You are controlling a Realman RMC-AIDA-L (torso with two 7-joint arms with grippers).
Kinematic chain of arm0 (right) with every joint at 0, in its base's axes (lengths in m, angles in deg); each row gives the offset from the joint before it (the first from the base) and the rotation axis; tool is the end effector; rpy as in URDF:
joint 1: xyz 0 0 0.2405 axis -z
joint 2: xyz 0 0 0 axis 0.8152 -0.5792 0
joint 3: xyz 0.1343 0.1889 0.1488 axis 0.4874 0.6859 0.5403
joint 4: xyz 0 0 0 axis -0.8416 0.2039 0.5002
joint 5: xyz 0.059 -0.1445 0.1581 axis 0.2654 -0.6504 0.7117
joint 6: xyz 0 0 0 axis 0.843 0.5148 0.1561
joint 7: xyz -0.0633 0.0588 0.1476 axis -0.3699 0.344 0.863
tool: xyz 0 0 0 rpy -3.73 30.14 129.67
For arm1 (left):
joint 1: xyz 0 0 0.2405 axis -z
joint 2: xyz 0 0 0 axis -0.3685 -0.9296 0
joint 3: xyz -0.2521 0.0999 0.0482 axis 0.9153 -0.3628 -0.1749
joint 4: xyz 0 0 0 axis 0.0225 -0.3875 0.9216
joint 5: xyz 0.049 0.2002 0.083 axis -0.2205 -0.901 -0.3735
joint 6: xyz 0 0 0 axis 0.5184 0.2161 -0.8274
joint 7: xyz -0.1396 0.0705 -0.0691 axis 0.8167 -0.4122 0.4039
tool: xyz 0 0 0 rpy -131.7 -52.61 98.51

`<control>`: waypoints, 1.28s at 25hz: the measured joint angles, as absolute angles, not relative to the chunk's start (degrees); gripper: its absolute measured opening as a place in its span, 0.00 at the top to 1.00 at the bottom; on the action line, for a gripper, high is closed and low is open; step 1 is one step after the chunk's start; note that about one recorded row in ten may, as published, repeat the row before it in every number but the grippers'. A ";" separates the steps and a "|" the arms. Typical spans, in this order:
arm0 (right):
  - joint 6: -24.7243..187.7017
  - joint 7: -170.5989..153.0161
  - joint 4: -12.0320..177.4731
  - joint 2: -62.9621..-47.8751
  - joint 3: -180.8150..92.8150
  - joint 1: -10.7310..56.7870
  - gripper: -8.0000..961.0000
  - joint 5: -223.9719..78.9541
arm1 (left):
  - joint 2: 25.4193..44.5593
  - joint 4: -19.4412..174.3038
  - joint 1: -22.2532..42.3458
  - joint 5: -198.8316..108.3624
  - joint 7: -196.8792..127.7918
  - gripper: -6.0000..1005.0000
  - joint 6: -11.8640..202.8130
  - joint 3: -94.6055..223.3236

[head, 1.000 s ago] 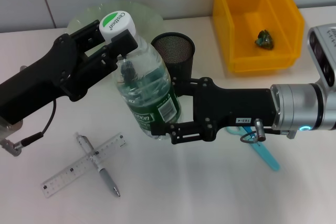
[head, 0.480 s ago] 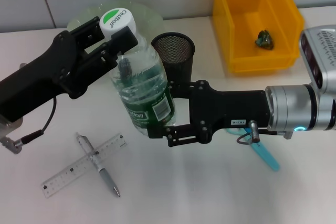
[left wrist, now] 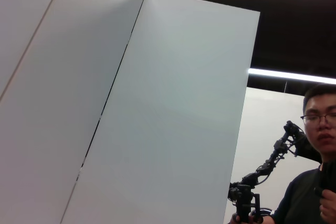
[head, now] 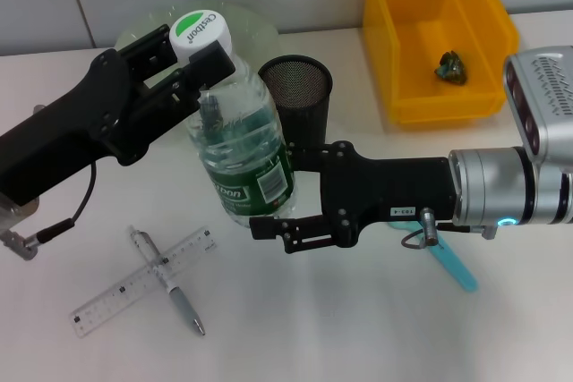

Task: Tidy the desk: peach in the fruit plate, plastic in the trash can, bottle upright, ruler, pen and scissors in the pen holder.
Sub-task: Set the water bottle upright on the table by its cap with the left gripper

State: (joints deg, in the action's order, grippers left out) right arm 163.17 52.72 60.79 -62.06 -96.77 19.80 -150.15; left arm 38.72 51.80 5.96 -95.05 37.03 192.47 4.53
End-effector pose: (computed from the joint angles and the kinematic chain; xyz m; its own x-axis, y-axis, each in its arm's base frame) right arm 0.2077 0.3422 -0.0847 0.7607 -0.1539 -0.6306 -0.2095 -0.9777 -0.0140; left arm -0.1891 0.3232 -0.0095 0.3246 0.1679 0.9308 0.2772 -0.9578 0.0761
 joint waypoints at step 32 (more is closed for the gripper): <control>160.07 52.63 60.89 -62.14 -98.35 20.18 0.16 -150.20 | 38.56 51.77 6.33 -94.85 37.05 0.49 192.03 5.32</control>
State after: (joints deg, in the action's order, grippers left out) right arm 160.07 52.63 60.89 -62.14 -98.35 20.18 -150.20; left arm 38.56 51.77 6.33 -94.85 37.05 192.03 5.32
